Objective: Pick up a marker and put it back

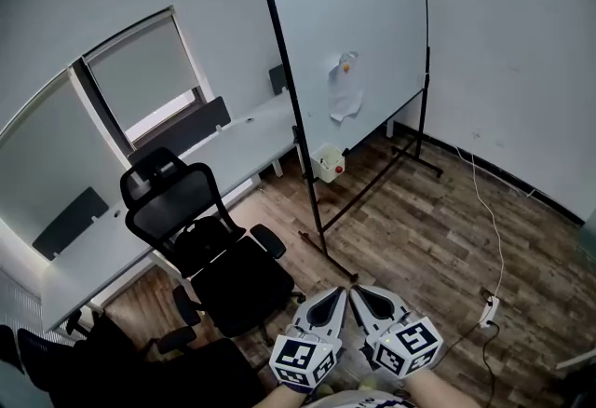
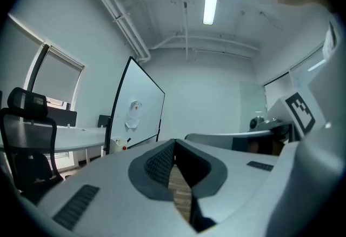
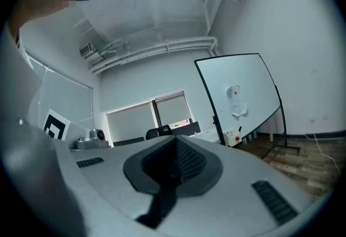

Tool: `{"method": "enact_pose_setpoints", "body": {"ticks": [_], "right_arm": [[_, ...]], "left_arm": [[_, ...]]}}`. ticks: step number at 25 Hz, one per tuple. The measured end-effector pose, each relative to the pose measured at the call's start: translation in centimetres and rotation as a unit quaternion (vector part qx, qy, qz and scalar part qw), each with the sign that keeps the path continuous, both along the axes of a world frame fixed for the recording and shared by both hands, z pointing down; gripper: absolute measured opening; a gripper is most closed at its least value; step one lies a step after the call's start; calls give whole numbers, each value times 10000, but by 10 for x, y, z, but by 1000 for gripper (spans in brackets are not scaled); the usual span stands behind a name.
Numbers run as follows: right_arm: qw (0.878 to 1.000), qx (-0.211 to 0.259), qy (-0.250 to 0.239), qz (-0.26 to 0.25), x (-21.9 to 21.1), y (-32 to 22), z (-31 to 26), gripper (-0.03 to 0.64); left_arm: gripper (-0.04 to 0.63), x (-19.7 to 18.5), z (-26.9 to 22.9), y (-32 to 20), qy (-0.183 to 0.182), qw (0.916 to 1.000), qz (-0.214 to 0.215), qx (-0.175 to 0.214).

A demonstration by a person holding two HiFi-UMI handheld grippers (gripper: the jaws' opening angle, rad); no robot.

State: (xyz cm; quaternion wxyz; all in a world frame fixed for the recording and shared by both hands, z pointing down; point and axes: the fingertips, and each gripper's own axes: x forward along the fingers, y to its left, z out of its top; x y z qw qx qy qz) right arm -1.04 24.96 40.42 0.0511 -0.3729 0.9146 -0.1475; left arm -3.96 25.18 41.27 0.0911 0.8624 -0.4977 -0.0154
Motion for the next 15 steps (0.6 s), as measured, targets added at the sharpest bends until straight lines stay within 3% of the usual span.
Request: {"method": "enact_pose_setpoints", "body": {"ticks": [15], "right_arm": [[9996, 40, -261, 98, 56, -13, -5, 11]], "left_arm": [[11, 38, -6, -10, -201, 9996, -161, 111]]}}
